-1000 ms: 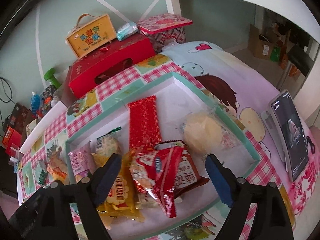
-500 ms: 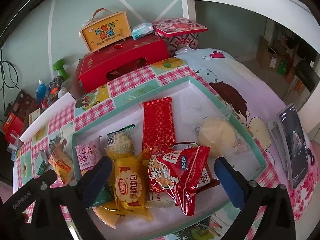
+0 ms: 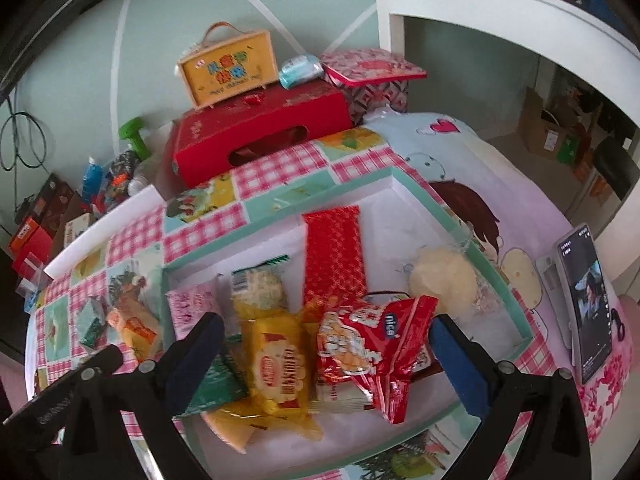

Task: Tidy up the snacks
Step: 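Move both open grippers back toward the remaining snacks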

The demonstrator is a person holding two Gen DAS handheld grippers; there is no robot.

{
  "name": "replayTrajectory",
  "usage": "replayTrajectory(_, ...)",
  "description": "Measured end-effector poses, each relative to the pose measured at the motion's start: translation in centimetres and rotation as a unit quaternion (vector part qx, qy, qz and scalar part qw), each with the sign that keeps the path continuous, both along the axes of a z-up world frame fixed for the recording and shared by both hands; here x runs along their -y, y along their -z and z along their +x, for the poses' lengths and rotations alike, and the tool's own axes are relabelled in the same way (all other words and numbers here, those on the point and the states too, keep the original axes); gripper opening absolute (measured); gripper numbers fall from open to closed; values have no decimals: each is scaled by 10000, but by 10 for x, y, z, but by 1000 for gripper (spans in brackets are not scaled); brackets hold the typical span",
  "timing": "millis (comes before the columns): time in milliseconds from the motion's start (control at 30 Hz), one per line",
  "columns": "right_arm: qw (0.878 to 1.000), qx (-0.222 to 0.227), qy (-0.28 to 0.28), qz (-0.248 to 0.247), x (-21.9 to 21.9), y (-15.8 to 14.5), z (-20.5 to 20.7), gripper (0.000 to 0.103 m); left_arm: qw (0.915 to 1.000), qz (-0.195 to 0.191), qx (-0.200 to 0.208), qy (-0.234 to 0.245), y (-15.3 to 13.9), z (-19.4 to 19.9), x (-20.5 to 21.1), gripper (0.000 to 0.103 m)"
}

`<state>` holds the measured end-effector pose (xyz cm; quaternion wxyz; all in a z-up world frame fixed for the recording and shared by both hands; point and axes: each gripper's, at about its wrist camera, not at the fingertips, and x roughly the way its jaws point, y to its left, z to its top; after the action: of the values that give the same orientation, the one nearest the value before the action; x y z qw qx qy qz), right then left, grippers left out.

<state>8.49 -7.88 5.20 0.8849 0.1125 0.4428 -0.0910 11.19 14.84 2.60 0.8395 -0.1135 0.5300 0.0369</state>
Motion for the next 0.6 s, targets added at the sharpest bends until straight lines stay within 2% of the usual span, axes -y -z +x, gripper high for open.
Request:
replayTrajectory(200, 9987, 234, -440, 46, -28, -11, -2, 103, 9998, 114, 57, -173, -6, -5, -20, 96)
replayTrajectory(300, 9971, 210, -720, 92, -44, -9, 0, 103, 9994, 95, 49, -331, -6, -5, -36, 96)
replayTrajectory(600, 9918, 289, -1235, 173, -81, -2, 1, 103, 9933, -127, -50, -1143, 2, -8, -99, 96)
